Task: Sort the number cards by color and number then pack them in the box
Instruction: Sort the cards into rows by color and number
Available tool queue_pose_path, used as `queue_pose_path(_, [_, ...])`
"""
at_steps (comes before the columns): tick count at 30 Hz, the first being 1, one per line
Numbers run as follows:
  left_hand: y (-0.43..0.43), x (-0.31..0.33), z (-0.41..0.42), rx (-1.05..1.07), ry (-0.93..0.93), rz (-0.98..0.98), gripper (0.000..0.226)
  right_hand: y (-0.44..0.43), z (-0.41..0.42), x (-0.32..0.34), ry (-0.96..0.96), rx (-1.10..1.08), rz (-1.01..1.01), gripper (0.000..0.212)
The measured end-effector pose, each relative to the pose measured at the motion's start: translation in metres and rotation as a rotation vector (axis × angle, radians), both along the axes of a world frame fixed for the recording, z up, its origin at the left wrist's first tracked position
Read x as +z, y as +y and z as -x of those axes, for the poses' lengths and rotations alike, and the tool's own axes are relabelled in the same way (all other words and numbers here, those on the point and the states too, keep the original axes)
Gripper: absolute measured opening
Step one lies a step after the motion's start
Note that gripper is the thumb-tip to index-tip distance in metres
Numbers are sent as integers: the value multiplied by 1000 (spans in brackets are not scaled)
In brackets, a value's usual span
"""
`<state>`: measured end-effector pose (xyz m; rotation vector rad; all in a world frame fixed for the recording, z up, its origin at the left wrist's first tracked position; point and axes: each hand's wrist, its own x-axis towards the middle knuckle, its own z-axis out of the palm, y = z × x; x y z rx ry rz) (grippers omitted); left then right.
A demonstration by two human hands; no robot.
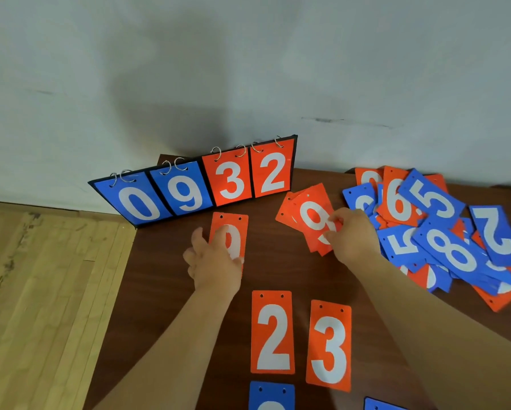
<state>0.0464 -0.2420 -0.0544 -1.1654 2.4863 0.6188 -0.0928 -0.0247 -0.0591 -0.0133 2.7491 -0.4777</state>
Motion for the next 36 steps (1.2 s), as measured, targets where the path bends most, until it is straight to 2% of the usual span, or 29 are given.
queue_pose_path(5, [-5,8,4,129,-14,-99,80,15,-15,8,74,-99,121,32])
queue_pose_path(8, [-6,10,0,78,29,-103,69,23,-24,14,133,-204,218,30])
queue_pose_path(11, [-3,19,-7,41,151,-104,55,32,-36,23,158,-321,290,31])
queue_pose_path(15, [10,44,-21,59,388,-249,39,47,-60,42,96,-436,453,29])
queue_pose_path(19, [34,66,-34,55,455,-413,38,62,-96,57,24,-497,597,25])
queue_pose_path(27, [116,100,-59,10,429,-573,39,128,-157,85,25,-565,728,24])
queue_pose_path(36, [274,112,-42,-184,471,-617,36,280,-175,94,69,-647,818,29])
